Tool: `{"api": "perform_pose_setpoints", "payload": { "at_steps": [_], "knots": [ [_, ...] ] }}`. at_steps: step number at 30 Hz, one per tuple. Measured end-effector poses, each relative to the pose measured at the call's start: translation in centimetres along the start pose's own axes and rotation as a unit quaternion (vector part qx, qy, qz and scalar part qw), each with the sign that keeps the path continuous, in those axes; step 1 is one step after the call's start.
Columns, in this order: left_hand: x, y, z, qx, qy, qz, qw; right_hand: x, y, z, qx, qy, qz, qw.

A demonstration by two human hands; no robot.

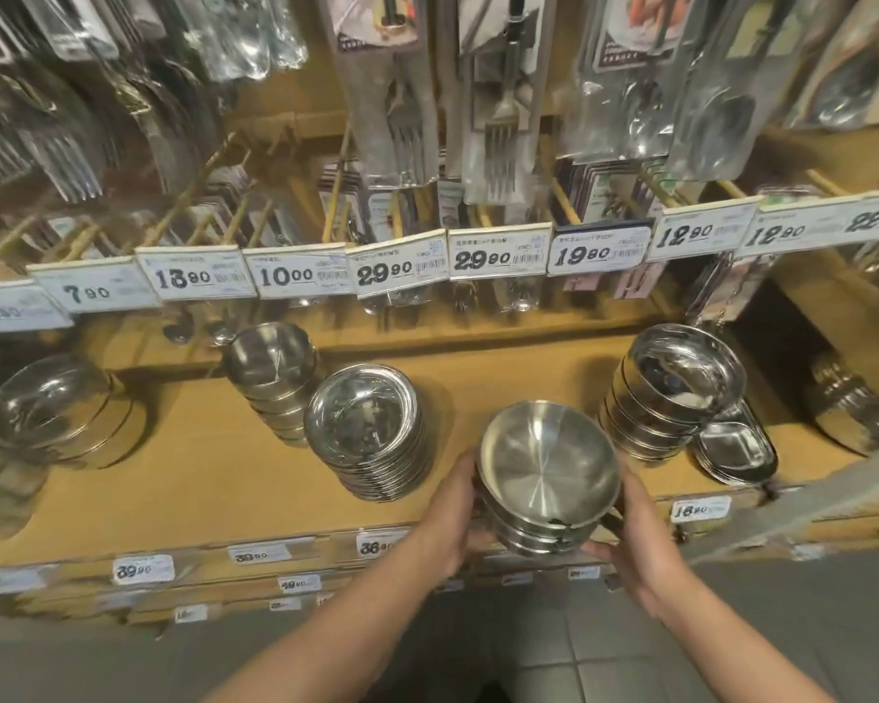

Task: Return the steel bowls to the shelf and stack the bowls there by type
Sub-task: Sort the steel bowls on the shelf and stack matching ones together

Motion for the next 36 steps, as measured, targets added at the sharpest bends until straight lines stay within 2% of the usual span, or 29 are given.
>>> {"api": "perform_pose_setpoints", "payload": {
  "at_steps": [6, 9, 13, 21, 29, 36],
  "knots": [
    [-0.9, -2.9, -4.1, 0.005, 0.048, 0.027, 0.998, 1.7, 2.1, -5.0, 0.006, -0.026, 0.002, 1.000],
    [-2.2, -5.3, -6.6, -0.022, 0.069, 0.046, 0.996, 3.6, 3.8, -7.8, 0.003, -0.031, 0.008, 0.999],
    [-5.0, -10.5, -9.7, -0.036, 0.079, 0.049, 0.995, 7.4, 7.1, -11.5, -0.008, -0.036, 0.012, 0.999],
    [-9.1, -24.7, -15.0, 0.017, 0.059, 0.034, 0.998, 15.2, 18.7, -16.2, -0.035, -0.003, 0.008, 0.999],
    [-8.4, -36.0, -15.8, 0.097, 0.064, -0.018, 0.993, 17.3, 30.1, -14.0, -0.114, 0.040, -0.054, 0.991],
    [-5.9, -42.6, -11.0, 0.160, 0.050, -0.043, 0.985, 19.0, 37.6, -6.9, -0.135, 0.077, -0.080, 0.985]
  ]
}}
Point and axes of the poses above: each hand's wrist, its own z-axis towards the middle knuckle, its own y-axis out of the palm, x = y × z, the point moved 3 cm from there along z, towards the middle knuckle, and after that the axes turned 11 degrees about z, right-handed, at the moved point
